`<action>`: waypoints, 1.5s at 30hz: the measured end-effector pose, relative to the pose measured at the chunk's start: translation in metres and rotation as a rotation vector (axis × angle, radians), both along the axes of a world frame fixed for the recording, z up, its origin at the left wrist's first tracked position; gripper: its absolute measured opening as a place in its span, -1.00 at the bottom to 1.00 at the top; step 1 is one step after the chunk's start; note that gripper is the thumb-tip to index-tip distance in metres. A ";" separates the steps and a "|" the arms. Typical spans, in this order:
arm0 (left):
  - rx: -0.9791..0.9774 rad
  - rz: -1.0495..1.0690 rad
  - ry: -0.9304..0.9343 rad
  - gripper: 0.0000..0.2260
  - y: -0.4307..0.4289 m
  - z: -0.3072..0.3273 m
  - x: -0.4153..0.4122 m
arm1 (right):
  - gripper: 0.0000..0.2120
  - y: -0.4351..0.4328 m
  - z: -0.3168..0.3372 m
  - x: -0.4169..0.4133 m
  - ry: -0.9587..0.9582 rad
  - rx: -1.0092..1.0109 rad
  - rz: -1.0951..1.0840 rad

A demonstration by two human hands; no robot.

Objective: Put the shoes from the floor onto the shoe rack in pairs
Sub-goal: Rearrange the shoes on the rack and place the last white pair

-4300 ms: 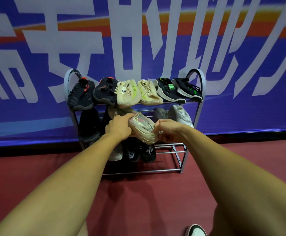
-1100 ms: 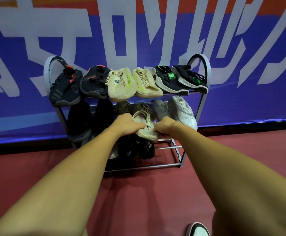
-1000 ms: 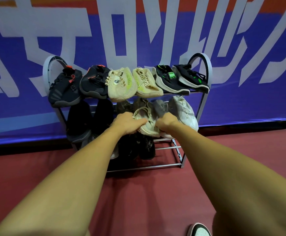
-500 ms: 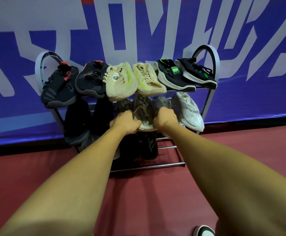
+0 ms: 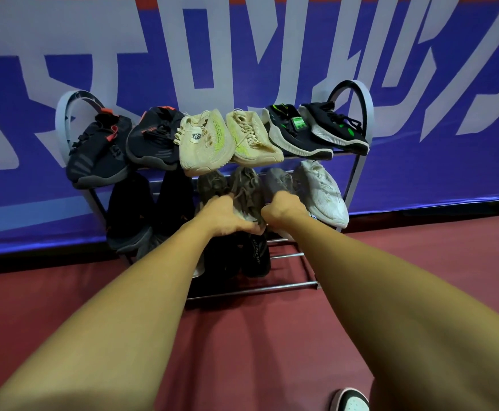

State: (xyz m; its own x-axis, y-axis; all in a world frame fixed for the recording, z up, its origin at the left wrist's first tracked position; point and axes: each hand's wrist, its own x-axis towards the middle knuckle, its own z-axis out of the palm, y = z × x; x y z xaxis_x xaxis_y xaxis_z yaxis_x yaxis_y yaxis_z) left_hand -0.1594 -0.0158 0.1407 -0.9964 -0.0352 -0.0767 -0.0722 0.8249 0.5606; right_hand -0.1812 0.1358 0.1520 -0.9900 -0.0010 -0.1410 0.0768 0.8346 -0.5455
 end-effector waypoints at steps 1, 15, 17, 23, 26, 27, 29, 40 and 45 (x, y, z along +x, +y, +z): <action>-0.008 -0.005 0.007 -0.21 0.001 0.002 0.002 | -0.87 0.002 -0.001 0.000 -0.022 0.002 0.006; -0.040 -0.005 0.009 -0.32 -0.002 -0.004 -0.012 | -0.81 0.013 -0.008 -0.016 -0.001 -0.122 0.039; -0.110 0.003 -0.006 -0.17 0.001 -0.004 -0.013 | -0.79 0.014 -0.006 -0.012 -0.036 -0.116 0.071; -0.263 -0.012 -0.073 -0.23 0.008 0.000 -0.007 | -0.83 0.020 -0.001 -0.002 -0.062 -0.068 0.101; -0.253 -0.043 -0.087 -0.31 0.011 0.006 -0.001 | -0.81 0.027 0.004 0.009 -0.059 -0.049 0.099; -0.262 -0.066 -0.092 -0.32 0.013 0.008 0.002 | -0.80 0.030 0.004 0.012 -0.049 -0.032 0.099; -0.295 -0.100 -0.112 -0.32 0.016 0.008 0.009 | -0.76 0.036 0.002 0.017 -0.045 -0.004 0.096; -0.299 -0.134 -0.057 -0.52 0.041 0.004 0.019 | -0.48 0.053 0.006 0.035 -0.186 0.057 0.162; -0.320 -0.098 -0.024 -0.65 0.038 0.000 0.006 | -0.44 0.053 0.001 0.019 -0.204 -0.013 0.167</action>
